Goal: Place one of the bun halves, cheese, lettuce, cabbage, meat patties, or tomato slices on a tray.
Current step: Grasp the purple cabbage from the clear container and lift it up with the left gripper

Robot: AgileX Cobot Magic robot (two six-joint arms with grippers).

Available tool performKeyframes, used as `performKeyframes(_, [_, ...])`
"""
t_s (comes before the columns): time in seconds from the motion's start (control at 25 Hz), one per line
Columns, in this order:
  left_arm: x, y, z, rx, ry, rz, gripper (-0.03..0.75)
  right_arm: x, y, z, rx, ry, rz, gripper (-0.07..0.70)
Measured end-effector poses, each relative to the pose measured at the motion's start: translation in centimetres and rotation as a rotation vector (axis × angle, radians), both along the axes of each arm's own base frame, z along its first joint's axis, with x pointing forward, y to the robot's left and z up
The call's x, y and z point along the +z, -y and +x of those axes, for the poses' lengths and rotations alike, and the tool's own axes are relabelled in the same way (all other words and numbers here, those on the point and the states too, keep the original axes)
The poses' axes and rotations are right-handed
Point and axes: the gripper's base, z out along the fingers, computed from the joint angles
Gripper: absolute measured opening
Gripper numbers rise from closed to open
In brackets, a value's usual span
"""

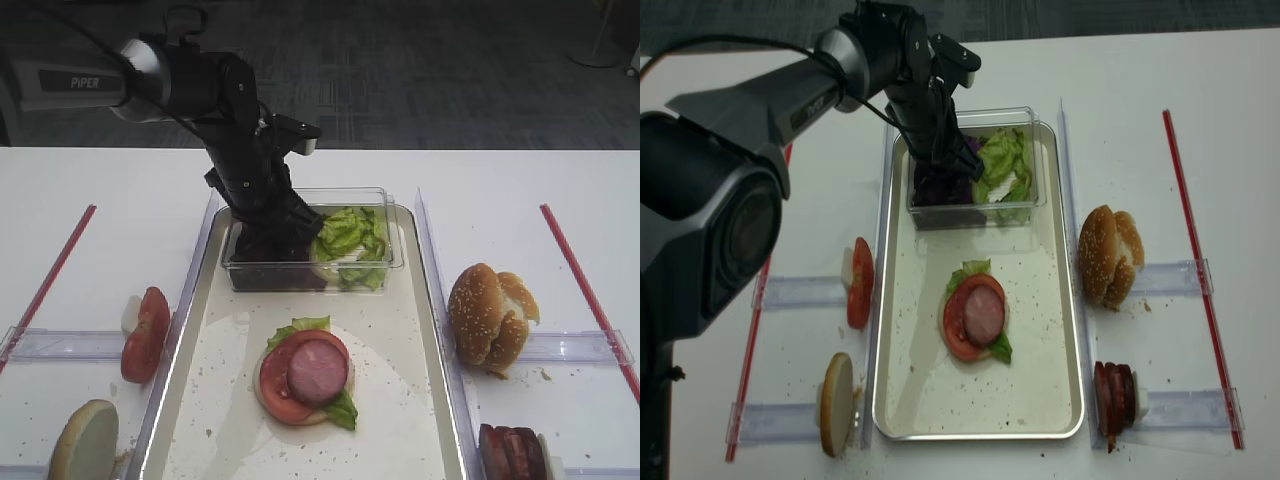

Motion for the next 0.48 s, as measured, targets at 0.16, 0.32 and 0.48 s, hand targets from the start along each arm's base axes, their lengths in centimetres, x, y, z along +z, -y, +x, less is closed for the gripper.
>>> performKeyframes(0.16, [0.0,-0.07,0.02,0.001,-0.002,0.001,0.057,0.0,0.0,0.0,0.0,0.0,0.0,0.571])
performKeyframes(0.32, [0.37,-0.09,-0.02,0.001,0.004,-0.002,0.028,0.0,0.0,0.0,0.0,0.0,0.0,0.571])
performKeyframes(0.48, [0.46,-0.11,-0.08,0.0,0.0,-0.001,0.022,0.0,0.0,0.0,0.0,0.0,0.0,0.571])
